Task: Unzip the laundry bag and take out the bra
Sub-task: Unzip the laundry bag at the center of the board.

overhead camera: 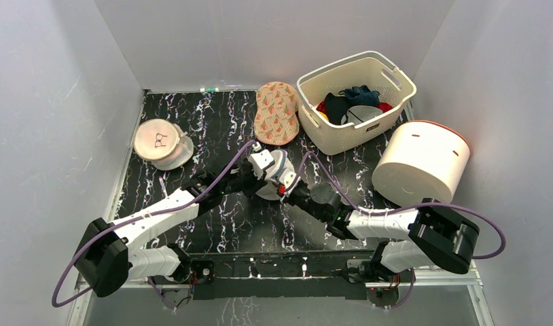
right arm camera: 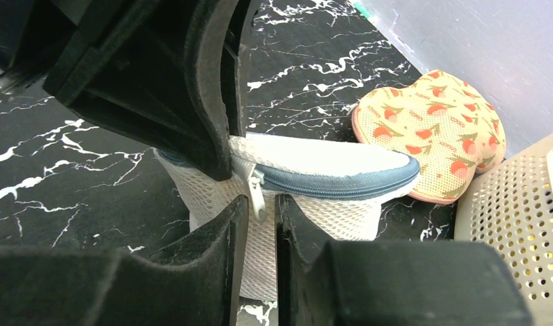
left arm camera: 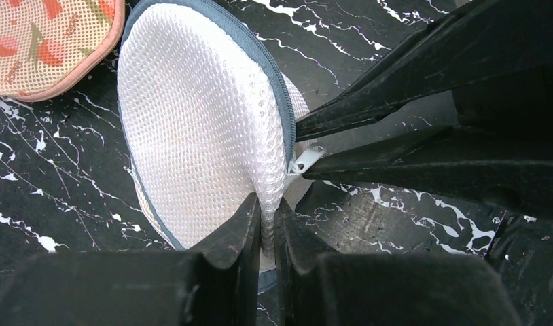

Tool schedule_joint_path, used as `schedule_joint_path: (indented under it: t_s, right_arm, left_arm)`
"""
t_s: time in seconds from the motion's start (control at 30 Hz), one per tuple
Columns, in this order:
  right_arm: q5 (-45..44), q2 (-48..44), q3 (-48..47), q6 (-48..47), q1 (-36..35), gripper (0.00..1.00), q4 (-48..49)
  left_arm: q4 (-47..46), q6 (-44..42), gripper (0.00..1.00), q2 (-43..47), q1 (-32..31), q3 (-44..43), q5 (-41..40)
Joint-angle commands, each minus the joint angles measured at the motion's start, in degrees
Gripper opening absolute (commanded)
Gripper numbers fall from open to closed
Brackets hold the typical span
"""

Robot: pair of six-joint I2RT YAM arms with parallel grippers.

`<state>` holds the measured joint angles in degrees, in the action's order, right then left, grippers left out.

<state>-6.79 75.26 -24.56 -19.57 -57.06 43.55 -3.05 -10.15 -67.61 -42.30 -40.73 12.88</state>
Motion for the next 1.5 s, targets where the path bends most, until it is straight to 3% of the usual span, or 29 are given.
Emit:
schedule_joint_path:
  t_s: [0.0,0.23,0.4,0.6,0.73,0.77,0.83,0.87,0.97,1.03,1.1,1.27,1.47]
  right_arm:
    - [-3.96,0.94,-2.49,0.62,-0.34,0.18,6.69]
    - [-11.00,-0.07,-1.50,3.75,-0.20,0.01,7.69]
    - [-12.48,-1.95,-1.40,11.28,4.79,0.00,3.73]
    - [7.82,-5.37,-4.17,22.42,20.34,0.00,-8.27]
    - [28.60,-4.34,-9.41,17.36,25.11,0.00,-19.42]
    - [33.60,-4.38,-10.22,16.09,25.17,0.00,-20.59]
    - [37.31,-4.63,-11.19,16.94,24.94,0.00,-21.18]
    - [37.87,-4.71,-11.33,17.67,24.67,0.00,-21.18]
    - [38.70,-4.80,-12.31,18.85,22.20,0.00,-23.49]
    - [37.34,-6.39,-11.71,20.14,19.99,0.00,-24.20]
    - [37.72,-8.11,-10.48,22.33,17.75,0.00,-23.10]
    - [34.41,-8.93,-10.65,22.59,16.00,0.00,-25.26]
    - [30.20,-8.72,-11.84,24.98,15.94,0.00,-27.03]
  left_arm:
    - [-0.64,0.66,0.00,1.44,0.26,-2.15,2.37]
    - [-0.64,0.57,0.00,1.06,0.21,-2.14,2.67]
    - [-0.68,-1.19,0.00,1.71,0.25,-1.63,1.70]
    - [-0.29,-3.60,0.00,2.44,0.21,-0.64,-1.07]
    - [-0.04,-5.04,0.00,2.71,0.23,-0.23,-1.94]
    - [-0.11,-4.86,0.11,2.70,0.22,-0.12,-0.39]
    - [-0.72,-2.13,0.51,2.78,0.15,-0.21,4.46]
    - [-1.20,-0.13,0.62,2.57,0.12,-0.66,5.33]
    - [0.06,12.34,0.72,-1.23,0.09,-4.90,4.96]
    - [4.24,24.93,0.71,-6.16,0.12,-8.96,0.29]
    - [5.64,33.09,0.61,-9.27,0.11,-10.68,0.55]
    - [6.95,33.01,0.44,-8.72,0.12,-11.02,0.11]
    - [13.55,26.51,0.30,-6.36,0.12,-12.01,-1.98]
